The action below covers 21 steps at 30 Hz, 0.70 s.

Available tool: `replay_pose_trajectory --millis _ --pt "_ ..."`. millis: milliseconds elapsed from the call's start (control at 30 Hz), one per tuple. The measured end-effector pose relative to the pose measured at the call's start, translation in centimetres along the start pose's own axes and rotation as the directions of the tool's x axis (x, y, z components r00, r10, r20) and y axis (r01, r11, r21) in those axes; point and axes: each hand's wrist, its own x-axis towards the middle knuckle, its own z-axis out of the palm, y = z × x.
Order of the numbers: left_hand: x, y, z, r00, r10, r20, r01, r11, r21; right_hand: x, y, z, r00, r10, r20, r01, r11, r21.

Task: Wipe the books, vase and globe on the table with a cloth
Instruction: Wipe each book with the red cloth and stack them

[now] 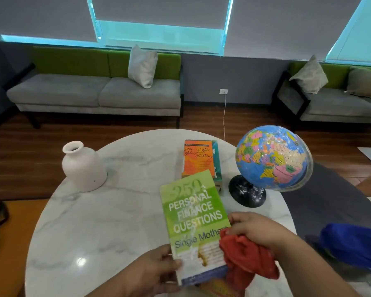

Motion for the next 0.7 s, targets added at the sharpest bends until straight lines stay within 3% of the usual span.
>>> replay_pose_trajectory --millis 67,233,433,533,633,700 --pt "-1.0 -0.2 -1.2 0.994 0.063 -0.087 -0.063 0.998 0.002 1.3 -0.4 1.9 1.0 0.023 0.02 -0.023 1.0 0.006" --pt "-3.1 -1.0 -3.5 0.934 0.138 -0.33 -0.132 0.99 0.041 4.3 -0.4 4.3 0.998 -0.014 -0.056 -0.006 0.941 -0.338" --pt "-4.0 -2.7 -6.3 0.846 0.083 -0.527 -0.08 0.996 0.029 6.7 -1.9 6.1 1.0 -0.003 -0.025 -0.001 0.988 -0.156" --pt "-4.0 -4.3 -7.9 0.789 0.086 -0.608 -0.022 0.994 0.111 8.1 -1.7 8.9 0.993 -0.097 -0.064 0.079 0.969 -0.235" --pt "-3.9 -4.7 -8.1 0.766 0.108 -0.633 0.033 0.978 0.207 8.8 -0.5 12.1 0.954 -0.286 -0.087 0.21 0.847 -0.488" --pt "-3.7 -4.8 -8.2 0.749 0.119 -0.652 0.056 0.969 0.241 8.7 1.2 14.1 0.919 -0.393 0.043 0.325 0.688 -0.649"
